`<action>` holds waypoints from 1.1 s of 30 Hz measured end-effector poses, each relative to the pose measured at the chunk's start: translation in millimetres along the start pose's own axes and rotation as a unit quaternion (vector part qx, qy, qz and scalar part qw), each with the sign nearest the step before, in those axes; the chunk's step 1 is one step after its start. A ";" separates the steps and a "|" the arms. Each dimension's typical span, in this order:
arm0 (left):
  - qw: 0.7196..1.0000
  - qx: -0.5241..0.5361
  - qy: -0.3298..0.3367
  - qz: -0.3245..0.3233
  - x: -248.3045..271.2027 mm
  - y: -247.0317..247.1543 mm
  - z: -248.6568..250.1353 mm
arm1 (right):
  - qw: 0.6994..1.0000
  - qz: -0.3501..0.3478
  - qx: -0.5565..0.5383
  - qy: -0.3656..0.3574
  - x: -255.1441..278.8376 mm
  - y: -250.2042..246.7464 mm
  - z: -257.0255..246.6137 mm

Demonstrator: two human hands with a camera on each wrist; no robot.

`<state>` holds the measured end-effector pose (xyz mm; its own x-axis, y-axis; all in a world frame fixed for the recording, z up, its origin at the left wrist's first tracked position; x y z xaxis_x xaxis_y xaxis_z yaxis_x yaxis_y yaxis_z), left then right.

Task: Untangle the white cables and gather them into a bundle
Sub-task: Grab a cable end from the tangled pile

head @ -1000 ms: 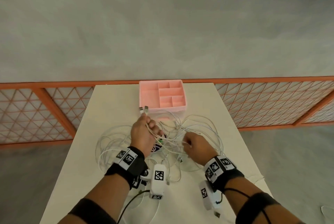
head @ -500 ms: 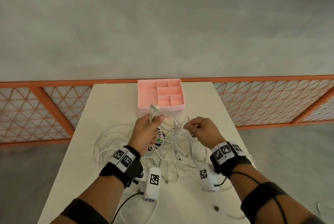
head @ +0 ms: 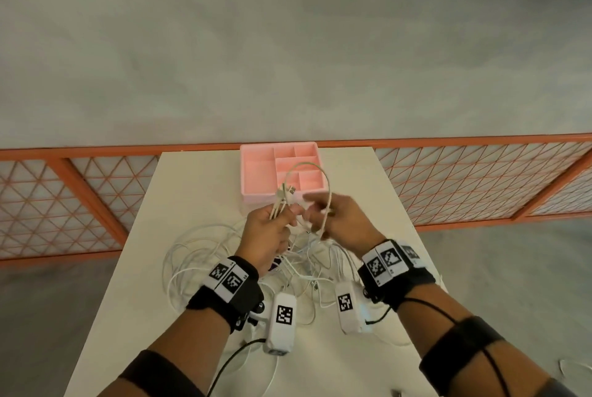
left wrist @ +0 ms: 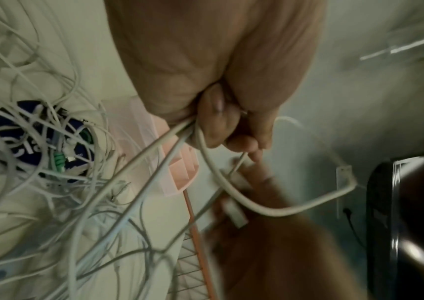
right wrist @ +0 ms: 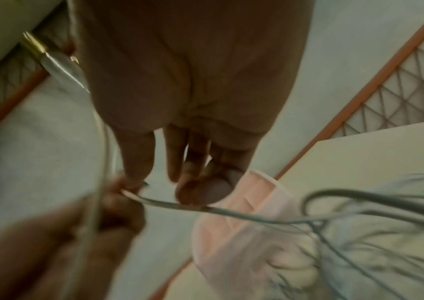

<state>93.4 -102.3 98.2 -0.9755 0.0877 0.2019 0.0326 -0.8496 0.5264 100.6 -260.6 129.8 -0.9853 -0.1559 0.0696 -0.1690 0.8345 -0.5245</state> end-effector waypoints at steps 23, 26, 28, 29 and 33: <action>0.995 0.098 0.027 0.009 8.5 -4.2 4.2 | 0.985 0.103 -0.136 0.019 -6.5 -34.6 -21.4; 0.996 0.088 0.020 -0.022 13.4 4.3 -0.8 | 0.982 0.090 -0.163 0.007 -4.1 -33.5 -37.6; 0.996 0.087 0.006 -0.023 13.4 8.2 -3.8 | 0.981 0.088 -0.176 0.006 -4.2 -32.4 -44.9; 0.996 0.086 -0.001 -0.021 12.3 8.8 -5.2 | 0.980 0.088 -0.177 0.005 -5.1 -32.2 -47.5; 0.998 0.050 -0.018 -0.017 6.9 5.3 -7.7 | 0.979 0.098 -0.179 0.004 -9.4 -31.3 -50.9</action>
<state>85.2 -110.2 96.1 -0.9682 0.1355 0.2102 0.0226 -0.7897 0.6131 114.0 -258.4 188.7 -0.9996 0.0288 0.0036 0.0275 0.9798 -0.1983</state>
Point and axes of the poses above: each hand's wrist, its own x-axis away from the middle knuckle, its own y-axis out of the palm, z = x × y, the point moved 3 cm from there along -x, towards the middle knuckle, and after that the axes turned 15 degrees about x, right-handed, at the moved point
